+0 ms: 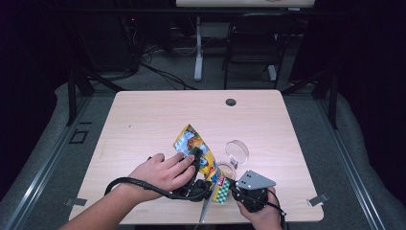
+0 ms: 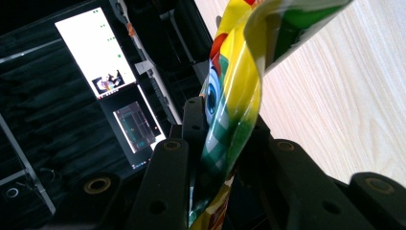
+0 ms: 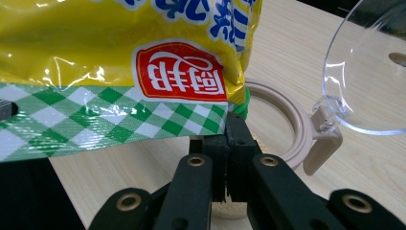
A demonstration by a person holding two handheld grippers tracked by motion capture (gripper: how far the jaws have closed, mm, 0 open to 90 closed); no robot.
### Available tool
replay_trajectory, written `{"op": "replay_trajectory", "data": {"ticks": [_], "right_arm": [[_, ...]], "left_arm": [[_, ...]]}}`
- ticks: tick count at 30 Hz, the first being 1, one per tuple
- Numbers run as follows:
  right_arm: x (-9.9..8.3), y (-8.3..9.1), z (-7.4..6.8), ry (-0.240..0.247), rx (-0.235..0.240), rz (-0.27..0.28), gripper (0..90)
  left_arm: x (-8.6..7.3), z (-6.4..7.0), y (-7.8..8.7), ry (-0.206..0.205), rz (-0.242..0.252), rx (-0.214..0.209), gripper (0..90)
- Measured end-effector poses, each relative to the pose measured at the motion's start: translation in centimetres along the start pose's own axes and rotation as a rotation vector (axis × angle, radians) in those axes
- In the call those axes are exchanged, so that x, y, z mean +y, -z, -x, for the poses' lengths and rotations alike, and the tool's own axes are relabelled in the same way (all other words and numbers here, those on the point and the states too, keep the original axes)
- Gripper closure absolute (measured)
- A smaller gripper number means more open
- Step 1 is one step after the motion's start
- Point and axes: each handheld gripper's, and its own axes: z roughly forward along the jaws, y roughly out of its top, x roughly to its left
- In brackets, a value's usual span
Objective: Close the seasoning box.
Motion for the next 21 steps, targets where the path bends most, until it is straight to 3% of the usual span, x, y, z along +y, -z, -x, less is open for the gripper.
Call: {"op": "replay_trajectory", "data": {"ticks": [10, 21], "right_arm": [[-0.07, 0.03, 0.02, -0.004, -0.001, -0.001, 89.3], [-0.1, -0.12, -0.07, -0.006, 0.006, -0.004, 89.4]], "left_arm": [[0.3, -0.24, 0.21, -0.026, -0.003, 0.006, 77.6], [0.35, -0.23, 0.29, -0.024, -0.001, -0.002, 77.8]]}}
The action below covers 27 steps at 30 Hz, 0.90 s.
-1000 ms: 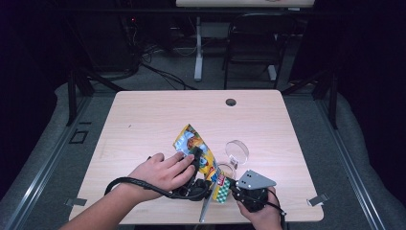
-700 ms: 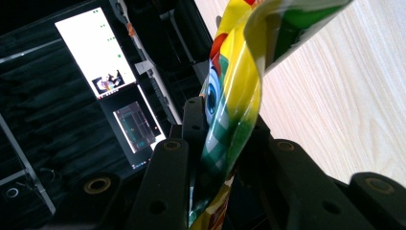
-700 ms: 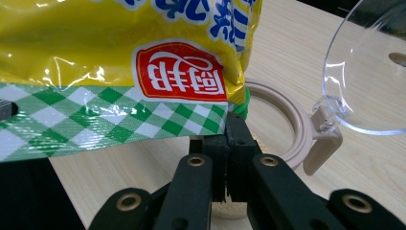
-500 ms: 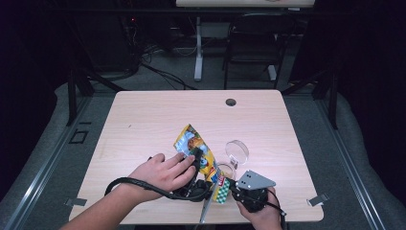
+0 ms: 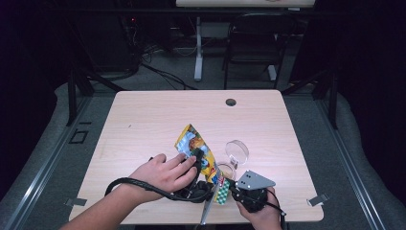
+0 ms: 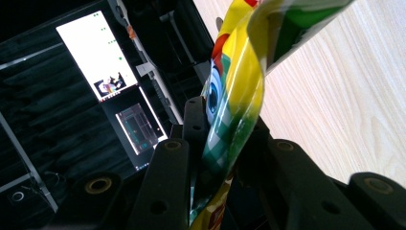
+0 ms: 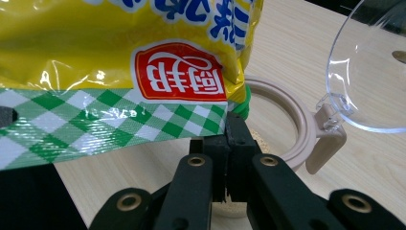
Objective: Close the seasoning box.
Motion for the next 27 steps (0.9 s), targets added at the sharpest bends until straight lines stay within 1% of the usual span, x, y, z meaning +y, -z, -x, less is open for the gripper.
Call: {"op": "replay_trajectory", "data": {"ticks": [1, 4, 5, 10, 11, 13, 18, 20, 23, 27], "right_arm": [[0.0, 0.0, 0.0, 0.001, 0.0, -0.001, 89.4], [-0.01, -0.02, 0.01, 0.0, 0.001, -0.001, 89.4], [-0.03, -0.03, 0.04, 0.0, 0.001, -0.003, 89.4], [-0.06, -0.06, 0.07, 0.0, 0.005, -0.003, 89.4], [-0.06, -0.08, 0.06, 0.0, 0.005, -0.002, 89.4], [-0.04, -0.13, 0.01, -0.001, 0.004, 0.0, 89.4], [0.02, -0.15, -0.04, 0.004, 0.01, -0.006, 89.4], [0.02, -0.19, -0.09, 0.002, 0.01, -0.002, 89.4], [0.05, -0.16, -0.09, 0.009, 0.011, -0.008, 89.4], [0.05, -0.18, -0.14, 0.007, 0.013, -0.004, 89.4]], "left_arm": [[0.02, -0.05, 0.0, -0.005, 0.0, 0.001, 77.9], [0.05, -0.01, -0.02, -0.001, 0.0, -0.001, 77.8], [0.1, -0.08, 0.0, -0.016, -0.005, 0.002, 77.9], [0.14, -0.13, 0.03, -0.018, -0.009, 0.0, 77.9], [0.15, -0.21, 0.06, -0.02, -0.011, -0.012, 77.9], [0.12, -0.14, 0.04, -0.012, -0.006, -0.003, 77.9], [-0.01, -0.17, -0.02, -0.01, -0.002, -0.007, 78.0], [-0.03, -0.24, -0.03, -0.01, -0.004, -0.012, 78.0], [-0.02, -0.28, -0.05, -0.01, -0.004, -0.011, 78.0], [0.04, -0.4, -0.06, -0.016, -0.002, -0.007, 78.0]]}}
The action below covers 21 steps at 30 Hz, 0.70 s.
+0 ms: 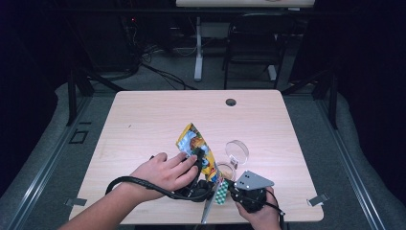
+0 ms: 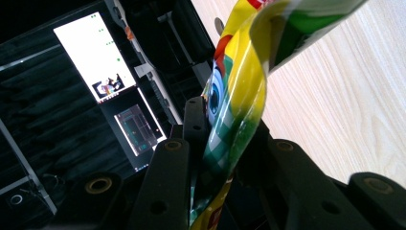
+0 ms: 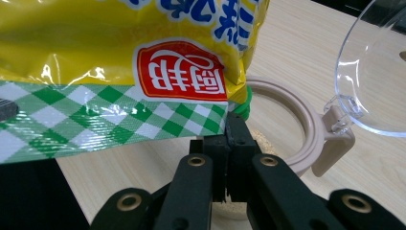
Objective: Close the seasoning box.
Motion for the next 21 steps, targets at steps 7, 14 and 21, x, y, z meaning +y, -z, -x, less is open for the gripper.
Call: {"op": "replay_trajectory", "data": {"ticks": [7, 14, 21], "right_arm": [[0.03, 0.16, 0.1, -0.005, 0.006, 0.003, 89.4], [0.01, 0.26, -0.01, -0.006, 0.004, 0.006, 89.4], [-0.04, 0.44, 0.02, -0.006, 0.003, 0.004, 89.4]], "left_arm": [[0.03, -0.19, 0.05, 0.001, 0.002, 0.002, 78.2], [0.03, -0.23, -0.02, -0.001, 0.009, 0.007, 78.2], [0.17, -0.44, 0.02, -0.009, 0.006, 0.006, 78.3]]}}
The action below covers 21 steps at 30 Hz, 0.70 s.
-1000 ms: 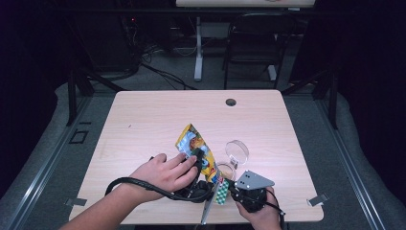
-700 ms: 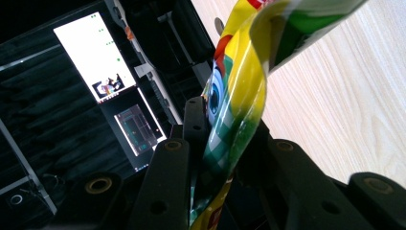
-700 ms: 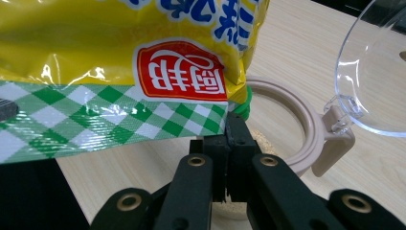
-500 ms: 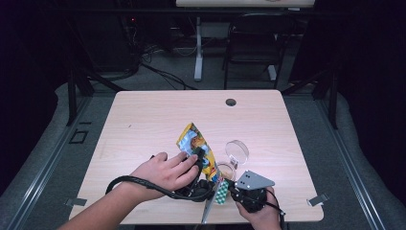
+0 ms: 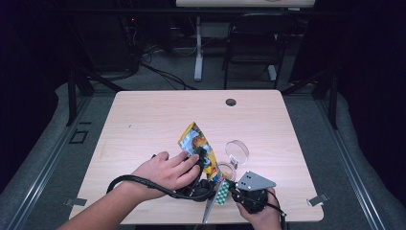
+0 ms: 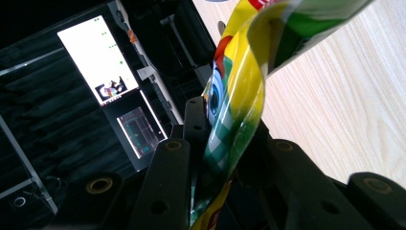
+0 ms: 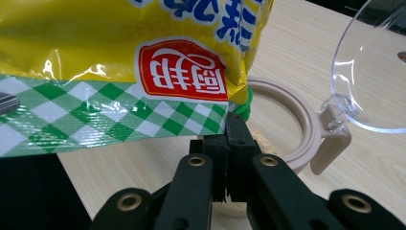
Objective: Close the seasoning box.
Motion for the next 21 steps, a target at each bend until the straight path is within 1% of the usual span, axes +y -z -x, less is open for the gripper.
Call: {"op": "replay_trajectory", "data": {"ticks": [2, 3, 6, 11, 13, 14, 18, 19, 21], "right_arm": [[-0.02, -0.01, 0.0, -0.003, -0.002, 0.005, 89.4], [-0.04, 0.05, 0.02, -0.003, -0.004, 0.006, 89.4], [-0.07, 0.11, 0.04, -0.003, -0.002, 0.003, 89.4], [-0.14, 0.12, -0.03, -0.002, -0.002, 0.004, 89.4], [-0.17, 0.13, -0.04, 0.001, -0.002, -0.001, 89.4], [-0.19, 0.13, -0.04, 0.001, -0.003, -0.002, 89.4], [-0.22, 0.15, 0.0, 0.0, 0.0, -0.003, 89.4], [-0.21, 0.14, 0.01, -0.004, 0.0, 0.003, 89.4], [-0.19, 0.13, 0.01, -0.004, 0.002, 0.003, 89.4]], "left_arm": [[0.03, -0.05, 0.0, -0.004, 0.002, 0.006, 78.3], [0.06, 0.0, -0.02, 0.006, 0.007, 0.005, 78.3], [0.09, 0.04, -0.06, 0.006, 0.01, 0.008, 78.4], [0.16, -0.05, -0.05, -0.004, 0.014, 0.011, 78.4], [0.27, -0.03, 0.02, -0.008, 0.006, 0.012, 78.4], [0.31, -0.03, 0.0, -0.008, 0.015, 0.016, 78.4], [0.32, -0.11, 0.02, -0.006, 0.013, 0.01, 78.4], [0.31, -0.23, 0.11, -0.019, 0.004, 0.011, 78.4], [0.28, -0.24, 0.12, -0.018, 0.006, 0.012, 78.4]]}}
